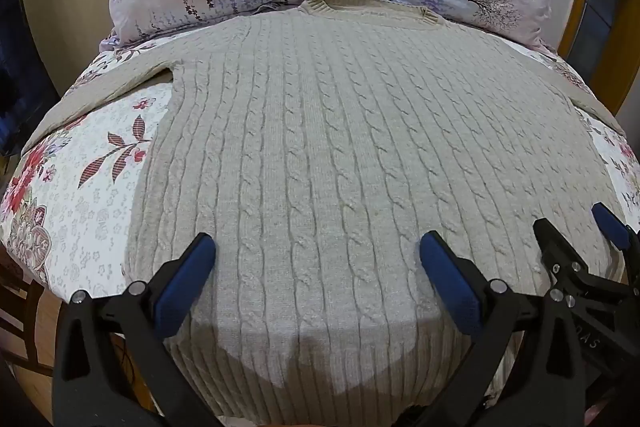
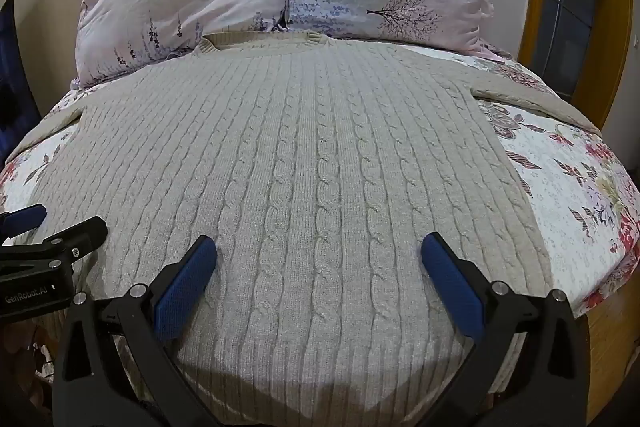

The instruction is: Fold small clothes

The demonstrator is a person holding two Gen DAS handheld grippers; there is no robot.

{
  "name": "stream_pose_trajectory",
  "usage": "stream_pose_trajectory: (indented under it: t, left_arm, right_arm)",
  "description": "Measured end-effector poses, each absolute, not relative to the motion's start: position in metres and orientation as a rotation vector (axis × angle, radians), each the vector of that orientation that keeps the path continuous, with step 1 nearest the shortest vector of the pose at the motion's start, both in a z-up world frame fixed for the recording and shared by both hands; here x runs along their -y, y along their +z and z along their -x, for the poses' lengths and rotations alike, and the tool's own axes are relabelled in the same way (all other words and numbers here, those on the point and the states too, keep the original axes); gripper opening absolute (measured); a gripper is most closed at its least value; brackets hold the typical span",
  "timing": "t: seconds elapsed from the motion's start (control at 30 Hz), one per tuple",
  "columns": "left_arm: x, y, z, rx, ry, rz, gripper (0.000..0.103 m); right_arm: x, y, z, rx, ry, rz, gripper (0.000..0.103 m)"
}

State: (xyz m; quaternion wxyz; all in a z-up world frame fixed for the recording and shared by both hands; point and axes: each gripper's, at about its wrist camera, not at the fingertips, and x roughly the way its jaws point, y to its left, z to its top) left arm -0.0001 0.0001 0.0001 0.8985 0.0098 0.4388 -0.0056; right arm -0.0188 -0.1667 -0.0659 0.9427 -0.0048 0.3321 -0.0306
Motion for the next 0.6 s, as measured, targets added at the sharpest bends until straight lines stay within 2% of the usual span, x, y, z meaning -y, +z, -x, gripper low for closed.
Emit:
stream_pose_trajectory:
  t: [0.6]
  left_arm:
    - [0.0,0.0002,0.0001,-0.907,-0.011,-0.021,0.101]
  right_arm:
    - [0.1668,-0.0662,0.0194,-0.672,-0.063,0.012,0.102]
